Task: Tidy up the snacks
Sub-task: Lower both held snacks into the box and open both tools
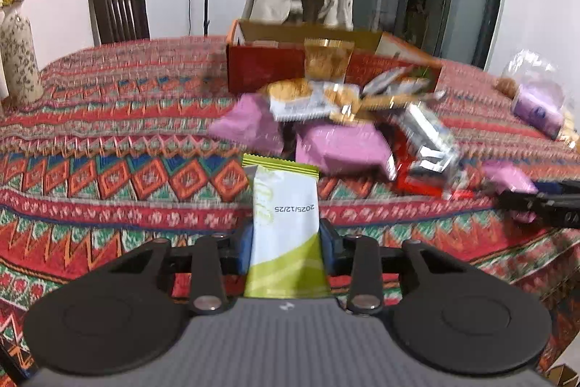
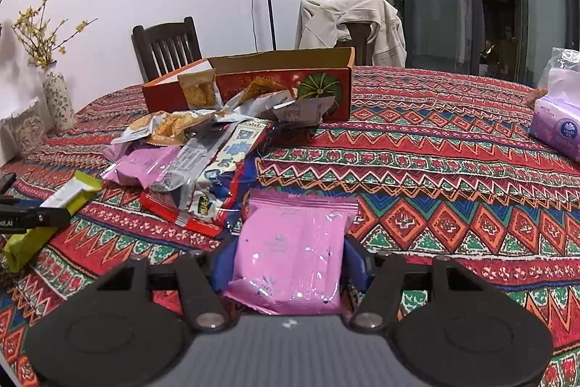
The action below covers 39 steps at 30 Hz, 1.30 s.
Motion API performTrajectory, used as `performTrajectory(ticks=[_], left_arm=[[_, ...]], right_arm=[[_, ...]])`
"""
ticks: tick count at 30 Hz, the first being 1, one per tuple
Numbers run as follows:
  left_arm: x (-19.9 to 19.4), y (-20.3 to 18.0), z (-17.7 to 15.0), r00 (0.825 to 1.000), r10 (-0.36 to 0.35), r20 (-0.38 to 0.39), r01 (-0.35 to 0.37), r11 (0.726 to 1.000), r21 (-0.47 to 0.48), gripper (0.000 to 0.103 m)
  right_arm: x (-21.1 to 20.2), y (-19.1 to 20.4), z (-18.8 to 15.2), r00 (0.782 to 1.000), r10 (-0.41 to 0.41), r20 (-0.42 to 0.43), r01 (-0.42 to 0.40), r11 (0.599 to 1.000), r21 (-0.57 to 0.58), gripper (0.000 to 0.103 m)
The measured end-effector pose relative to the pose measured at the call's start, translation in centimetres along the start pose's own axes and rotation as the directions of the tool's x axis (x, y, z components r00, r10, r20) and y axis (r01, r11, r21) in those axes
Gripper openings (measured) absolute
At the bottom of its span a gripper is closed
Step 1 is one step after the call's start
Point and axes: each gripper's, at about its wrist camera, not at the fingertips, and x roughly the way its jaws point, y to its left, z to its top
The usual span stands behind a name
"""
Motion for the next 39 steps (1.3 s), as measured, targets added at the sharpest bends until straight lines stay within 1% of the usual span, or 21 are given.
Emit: performTrajectory(ticks=[2,4,6,9,10,12,15,16,19,20,22,23,25,27,29,32,33,35,36,38,39], left_arm=[[-1.1,0.2,1.0,0.999,-0.029,0.042,0.03,0.999,-0.017,0.037],[-1.9,0.7,2.6,0.995,-0.059,0.08,0.061,0.998,-0.018,0.037],[-2.0,1.1,5.3,0.99,-0.085,0.115,0.085,0.996,0.001,0.037],[-0.8,2.0,10.3,0.979,-0.138,0.148,0.136,0.99,0.026,0.037],[0.1,2.2,12.3,0.978,-0.144,0.152,0.14,0.99,0.035,0.037],[2.5,2.1,16.0,0.981,-0.125,0.151,0.119,0.992,0.047,0.037],[7.6,1.6,21.0,0.989,-0.089,0.116,0.082,0.995,0.064,0.037],[9.6,1.3,22.5,0.992,-0.082,0.096,0.075,0.995,0.071,0.037],[15.1,1.0,25.2,0.999,-0.024,0.046,0.022,0.998,0.064,0.038],[17.0,0.9,25.7,0.999,0.013,0.031,-0.015,0.998,0.066,0.038],[20.6,0.3,25.9,0.996,0.087,-0.001,-0.087,0.992,0.097,0.038],[21.9,0.3,25.8,0.994,0.105,-0.018,-0.103,0.99,0.1,0.038],[24.2,0.6,25.7,0.992,0.101,-0.069,-0.095,0.991,0.09,0.038],[25.5,1.1,25.4,0.991,0.097,-0.092,-0.091,0.993,0.077,0.039],[26.6,1.9,25.1,0.989,0.091,-0.114,-0.083,0.994,0.071,0.04],[27.5,2.9,24.9,0.987,0.054,-0.152,-0.047,0.998,0.053,0.049],[27.4,3.2,24.8,0.987,0.042,-0.154,-0.036,0.998,0.042,0.049],[27.3,3.6,24.8,0.988,0.026,-0.152,-0.021,0.999,0.032,0.051],[27.1,3.8,24.9,0.988,0.02,-0.155,-0.018,1.0,0.019,0.055],[26.5,4.0,25.1,0.987,0.01,-0.159,-0.011,1.0,-0.001,0.061],[26.0,4.0,25.3,0.988,0.006,-0.156,-0.007,1.0,-0.003,0.061]], right_arm=[[-0.3,0.2,0.1,1.0,0.011,0.01,-0.011,1.0,0.001,0.061],[-0.8,0.3,0.5,0.999,0.027,0.027,-0.027,1.0,0.002,0.061],[-1.6,0.3,1.5,0.996,0.058,0.064,-0.058,0.998,0.004,0.061],[-2.2,0.1,4.4,0.986,0.107,0.128,-0.107,0.994,-0.014,0.061],[-2.1,0.1,5.9,0.981,0.125,0.15,-0.122,0.992,-0.031,0.061],[-1.4,-0.2,9.1,0.971,0.159,0.178,-0.15,0.987,-0.064,0.061],[1.6,-0.3,14.6,0.967,0.184,0.179,-0.167,0.98,-0.108,0.061],[3.1,-0.3,16.6,0.968,0.187,0.166,-0.169,0.979,-0.117,0.061],[9.5,-0.4,22.2,0.981,0.178,0.082,-0.167,0.978,-0.122,0.061],[11.7,-0.5,23.4,0.984,0.169,0.05,-0.162,0.98,-0.118,0.061],[16.8,-0.5,25.7,0.991,0.131,-0.026,-0.133,0.985,-0.109,0.061],[19.0,-0.5,26.5,0.993,0.108,-0.057,-0.113,0.987,-0.112,0.061],[22.8,-0.4,27.7,0.993,0.059,-0.106,-0.071,0.991,-0.114,0.061],[26.5,-0.4,28.5,0.987,0.028,-0.16,-0.045,0.993,-0.107,0.061],[29.3,-0.5,28.6,0.979,-0.002,-0.202,-0.02,0.994,-0.109,0.061],[31.8,-0.2,28.4,0.97,-0.04,-0.241,0.01,0.992,-0.124,0.061],[32.0,-0.2,28.5,0.966,-0.048,-0.252,0.017,0.992,-0.125,0.061],[31.9,0.1,28.6,0.97,-0.041,-0.24,0.01,0.992,-0.127,0.07],[31.9,0.3,28.6,0.969,-0.053,-0.241,0.019,0.99,-0.141,0.075],[31.7,0.7,28.6,0.971,-0.063,-0.231,0.025,0.986,-0.166,0.075],[31.3,1.0,28.6,0.971,-0.061,-0.23,0.022,0.985,-0.172,0.075]])
